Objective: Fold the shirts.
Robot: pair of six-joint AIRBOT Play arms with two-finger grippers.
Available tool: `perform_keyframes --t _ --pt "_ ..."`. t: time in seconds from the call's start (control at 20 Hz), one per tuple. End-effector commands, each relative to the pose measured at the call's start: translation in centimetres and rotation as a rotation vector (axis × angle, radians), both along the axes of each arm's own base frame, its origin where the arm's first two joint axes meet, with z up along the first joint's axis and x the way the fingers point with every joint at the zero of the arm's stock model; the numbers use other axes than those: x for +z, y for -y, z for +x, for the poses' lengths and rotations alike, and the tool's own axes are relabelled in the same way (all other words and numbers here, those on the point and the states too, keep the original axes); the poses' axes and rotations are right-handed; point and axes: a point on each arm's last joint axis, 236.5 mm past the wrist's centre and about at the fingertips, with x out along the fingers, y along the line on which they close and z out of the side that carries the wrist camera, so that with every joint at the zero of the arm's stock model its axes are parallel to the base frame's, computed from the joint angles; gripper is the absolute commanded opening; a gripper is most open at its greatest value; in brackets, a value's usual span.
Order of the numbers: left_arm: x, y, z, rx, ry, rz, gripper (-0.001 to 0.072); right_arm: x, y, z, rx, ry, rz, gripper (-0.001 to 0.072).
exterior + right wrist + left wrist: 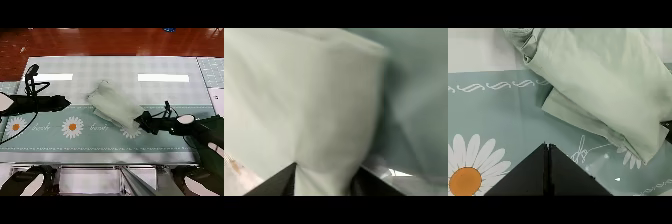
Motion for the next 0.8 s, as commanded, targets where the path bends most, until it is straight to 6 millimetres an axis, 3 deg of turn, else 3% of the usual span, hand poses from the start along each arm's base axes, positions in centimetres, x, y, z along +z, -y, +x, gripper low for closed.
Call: perform_keyframes --t 0.0,0.05,0.2,0.4,0.5,0.6,0.75 --pt "-0.1 0.0 0.1 0.004 0.002 0.0 0.002 0.6 -3.7 3.9 0.083 0.048 0.014 0.0192" --pt "-0.1 0.0 0.1 0.003 0.002 0.001 0.002 1.7 -4.9 5.0 0.157 0.101 0.028 0.0025" --pt "-0.1 0.0 0.1 0.004 0.002 0.001 0.002 7.5 -7.3 8.5 0.316 0.26 0.043 0.0021" --pt "-0.1 0.0 0.2 0.005 0.005 0.001 0.002 18.5 -6.9 14.5 0.395 0.484 -0.098 0.0021" --pt "-0.1 0.0 0.2 0.005 0.005 0.001 0.002 24.7 -6.0 16.4 0.387 0.593 -0.121 0.0021" --pt "-0.1 0.0 0.2 0.005 0.005 0.001 0.002 29.7 -3.9 17.4 0.365 0.657 -0.148 0.0021" --pt "0.0 0.0 0.2 0.005 0.005 0.001 0.002 34.2 1.3 17.7 0.312 0.671 -0.219 0.0021"
